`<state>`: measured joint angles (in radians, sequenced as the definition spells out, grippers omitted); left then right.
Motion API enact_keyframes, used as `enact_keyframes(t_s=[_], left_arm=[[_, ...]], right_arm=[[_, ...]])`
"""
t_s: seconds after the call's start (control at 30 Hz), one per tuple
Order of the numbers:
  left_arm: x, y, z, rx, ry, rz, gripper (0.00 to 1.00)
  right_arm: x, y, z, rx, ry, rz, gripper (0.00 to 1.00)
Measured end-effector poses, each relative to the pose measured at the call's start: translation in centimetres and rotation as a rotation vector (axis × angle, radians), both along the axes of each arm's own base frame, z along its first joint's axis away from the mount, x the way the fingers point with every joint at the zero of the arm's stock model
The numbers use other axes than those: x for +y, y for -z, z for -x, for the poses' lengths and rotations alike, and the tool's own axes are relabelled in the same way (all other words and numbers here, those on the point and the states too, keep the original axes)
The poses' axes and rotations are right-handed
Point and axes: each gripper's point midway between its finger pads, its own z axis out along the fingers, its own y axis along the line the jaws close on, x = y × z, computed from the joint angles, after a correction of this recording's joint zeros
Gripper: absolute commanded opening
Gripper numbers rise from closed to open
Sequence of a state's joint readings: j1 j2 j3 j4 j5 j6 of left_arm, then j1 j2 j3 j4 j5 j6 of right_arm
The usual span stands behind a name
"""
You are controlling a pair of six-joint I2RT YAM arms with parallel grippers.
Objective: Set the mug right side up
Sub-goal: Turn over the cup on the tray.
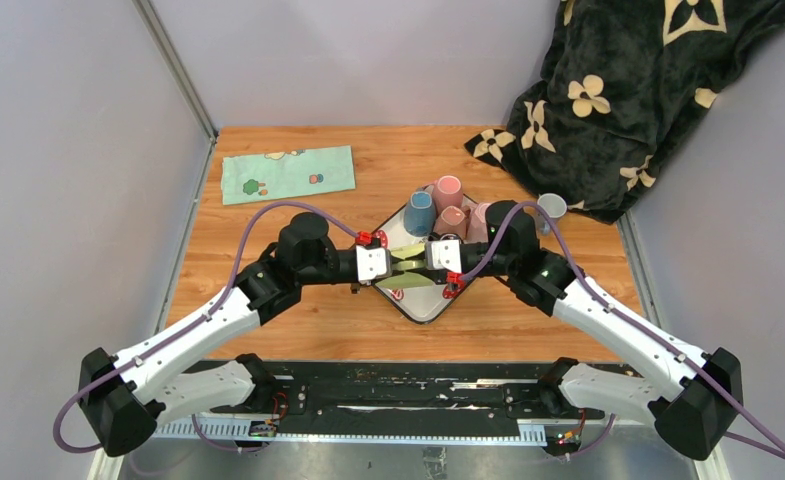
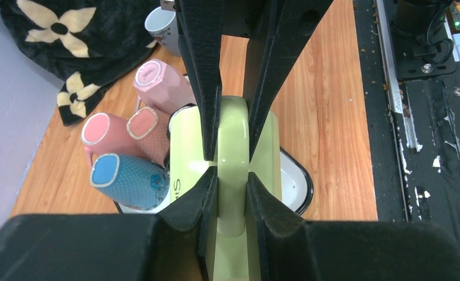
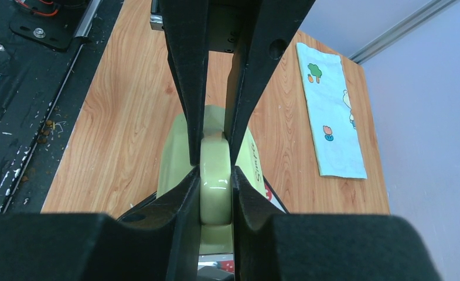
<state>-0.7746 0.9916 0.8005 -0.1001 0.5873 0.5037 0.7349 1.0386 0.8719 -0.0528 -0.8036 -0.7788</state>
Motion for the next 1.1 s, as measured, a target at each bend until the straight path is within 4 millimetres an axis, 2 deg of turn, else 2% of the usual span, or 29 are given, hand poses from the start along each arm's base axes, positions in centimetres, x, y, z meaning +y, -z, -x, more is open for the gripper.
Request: enact_keyframes(t_s=[0.03,0.23,0.5,0.63,0.77,0.93,1.1], left_arm=[[0.0,0.0,0.0,0.002,-0.001,0.000,0.00],[0.0,0.1,-0.1,0.003,-0.003,-0.004,0.00],[0.3,0.0,-0.4,-0.026,-0.031,0.015,0.00],[0.4,-0.1,-0.5,-0.041,-0.039,0.026,0.00],[0.8,0.9,-0.8,-0.033,-0.072,0.004,0.00],[1.5,3.2,-1.1,-0.013,-0.109,-0.038,0.00],[2.1,3.9,-1.5,-0.045,-0.140,-0.046,0.00]], right_arm=[[0.0,0.0,0.0,0.001,0.000,0.001,0.00],[0.0,0.1,0.0,0.002,0.001,0.002,0.00],[0.0,0.1,-0.1,-0.005,0.000,0.003,0.24],[0.0,0.0,-0.1,-0.015,-0.002,0.002,0.31],[-0.1,-0.9,0.0,-0.046,-0.003,-0.019,0.43],[-0.4,-2.2,0.3,-0.077,0.000,-0.052,0.44],[-0.6,-3.7,-0.1,-0.056,0.059,-0.111,0.45]])
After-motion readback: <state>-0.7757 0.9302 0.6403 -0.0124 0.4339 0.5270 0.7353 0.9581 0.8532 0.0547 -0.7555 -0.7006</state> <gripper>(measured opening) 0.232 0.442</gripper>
